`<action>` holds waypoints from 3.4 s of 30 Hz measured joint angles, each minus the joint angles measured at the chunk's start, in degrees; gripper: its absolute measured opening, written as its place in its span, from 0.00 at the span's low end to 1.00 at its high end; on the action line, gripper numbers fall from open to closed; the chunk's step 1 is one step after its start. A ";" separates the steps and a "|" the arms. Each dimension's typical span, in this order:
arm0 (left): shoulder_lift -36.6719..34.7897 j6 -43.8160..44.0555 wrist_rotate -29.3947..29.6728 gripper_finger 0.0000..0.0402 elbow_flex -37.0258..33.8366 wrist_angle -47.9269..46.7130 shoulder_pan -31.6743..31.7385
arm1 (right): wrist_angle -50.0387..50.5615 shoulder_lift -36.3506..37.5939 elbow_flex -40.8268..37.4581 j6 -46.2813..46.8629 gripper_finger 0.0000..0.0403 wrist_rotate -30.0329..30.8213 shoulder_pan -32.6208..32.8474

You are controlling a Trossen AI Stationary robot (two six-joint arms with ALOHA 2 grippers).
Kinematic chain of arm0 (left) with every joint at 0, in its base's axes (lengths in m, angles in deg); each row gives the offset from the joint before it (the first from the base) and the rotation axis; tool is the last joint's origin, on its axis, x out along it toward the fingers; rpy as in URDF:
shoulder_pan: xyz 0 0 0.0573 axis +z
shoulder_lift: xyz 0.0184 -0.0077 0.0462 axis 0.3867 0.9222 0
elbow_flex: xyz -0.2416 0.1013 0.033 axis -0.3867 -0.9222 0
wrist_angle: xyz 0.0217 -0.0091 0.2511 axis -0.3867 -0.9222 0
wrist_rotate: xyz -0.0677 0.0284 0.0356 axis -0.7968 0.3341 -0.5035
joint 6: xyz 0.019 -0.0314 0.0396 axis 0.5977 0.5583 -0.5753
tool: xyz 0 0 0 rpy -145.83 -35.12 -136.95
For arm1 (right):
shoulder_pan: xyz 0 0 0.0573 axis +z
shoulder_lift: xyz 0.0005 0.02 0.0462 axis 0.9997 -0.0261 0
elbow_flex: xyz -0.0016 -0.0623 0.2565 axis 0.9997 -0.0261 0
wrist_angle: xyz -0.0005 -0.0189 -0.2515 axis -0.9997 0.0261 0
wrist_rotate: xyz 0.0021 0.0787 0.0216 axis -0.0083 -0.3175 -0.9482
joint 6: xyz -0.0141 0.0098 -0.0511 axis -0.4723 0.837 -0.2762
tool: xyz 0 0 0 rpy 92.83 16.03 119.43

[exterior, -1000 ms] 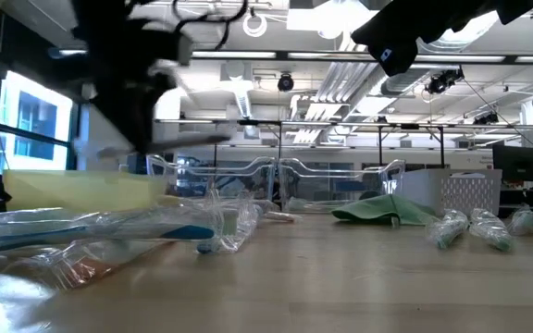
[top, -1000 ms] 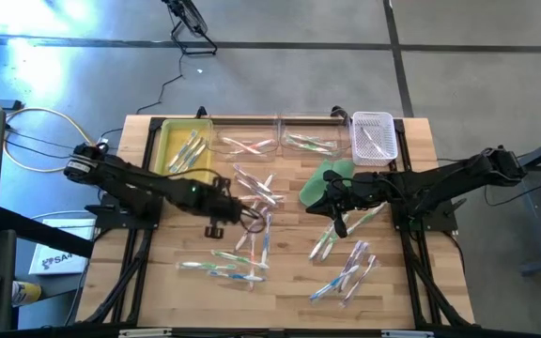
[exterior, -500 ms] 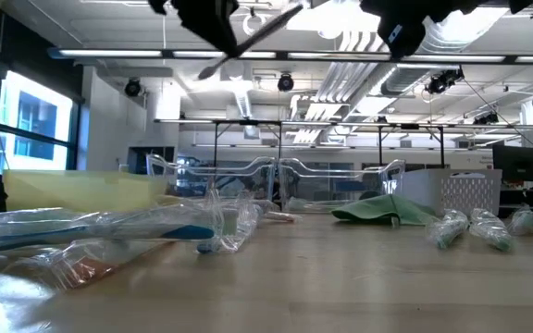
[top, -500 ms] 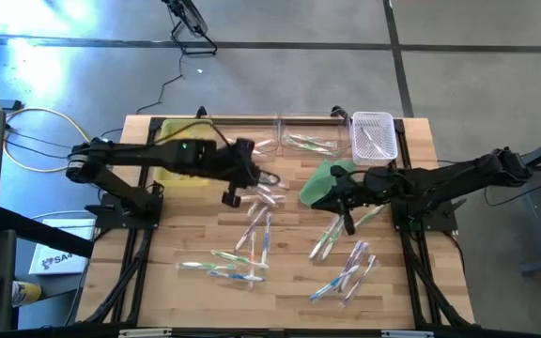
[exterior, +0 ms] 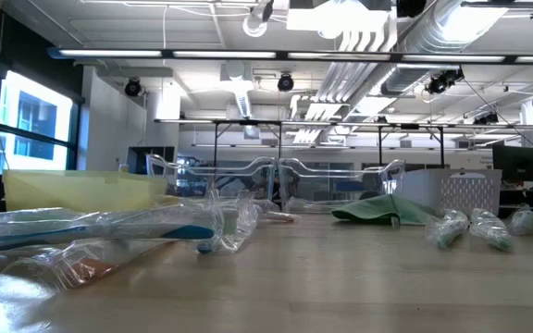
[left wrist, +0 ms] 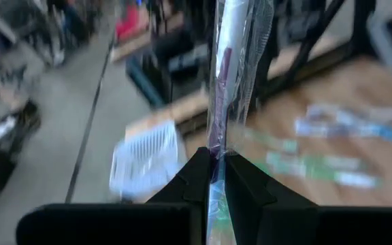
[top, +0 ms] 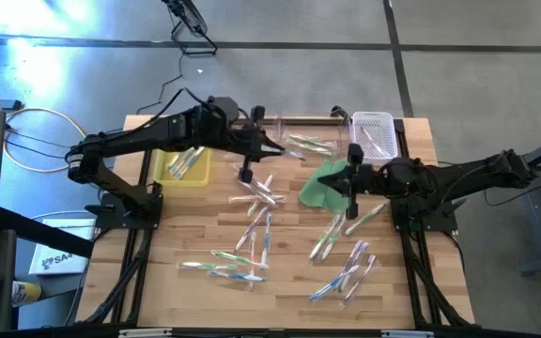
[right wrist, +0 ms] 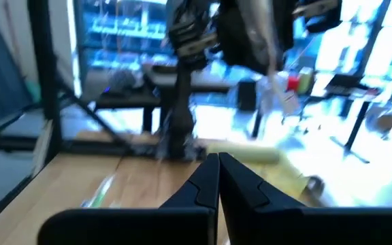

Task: Pick & Place Toothbrushes
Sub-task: Put the purple toothbrush into the white bin

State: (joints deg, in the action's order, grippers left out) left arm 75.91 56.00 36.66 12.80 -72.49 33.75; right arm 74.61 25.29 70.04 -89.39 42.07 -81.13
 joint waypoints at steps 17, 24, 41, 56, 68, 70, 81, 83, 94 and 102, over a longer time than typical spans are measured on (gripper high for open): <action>1.99 3.82 -2.80 0.07 -0.02 4.00 -0.34 | -29.31 -11.56 0.02 -17.38 0.24 2.58 -0.30; 3.23 4.52 -4.14 0.07 -0.05 3.22 -1.27 | -37.74 -17.79 0.02 -17.79 0.51 3.72 -2.44; 7.50 3.76 -4.40 0.07 0.00 4.86 -1.26 | -39.25 -21.13 0.00 -14.79 0.37 0.76 -4.02; 7.61 3.60 -4.36 0.07 -0.04 5.50 -1.26 | -38.46 -21.11 0.00 -15.21 0.03 0.99 -4.04; 7.61 1.12 -4.14 0.13 -0.04 5.61 -1.26 | -38.44 -21.06 0.00 -14.20 0.03 1.04 -4.00; 7.61 -0.04 -3.31 0.19 -0.04 5.50 -1.26 | -38.30 -21.06 0.00 -13.32 0.03 1.07 -4.00; 1.81 -4.57 -2.20 0.41 -0.07 -0.23 2.64 | -28.11 -15.72 -0.02 -13.61 0.03 13.21 -3.98; 0.31 -4.55 -2.20 0.41 -0.07 -1.57 4.14 | -24.78 -13.42 -0.02 -13.57 0.03 17.69 -3.76; -2.78 -4.55 -1.04 0.41 -0.07 -9.74 9.40 | -3.13 -7.05 -0.02 -3.23 0.03 46.76 -5.79; -3.04 -6.77 4.82 0.40 -0.07 -17.92 10.48 | 11.96 -7.90 -0.02 13.03 0.03 49.27 -13.27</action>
State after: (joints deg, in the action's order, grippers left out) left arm 72.88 49.23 41.48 12.74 -90.41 44.23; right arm 86.57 17.39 70.02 -76.36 91.34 -94.40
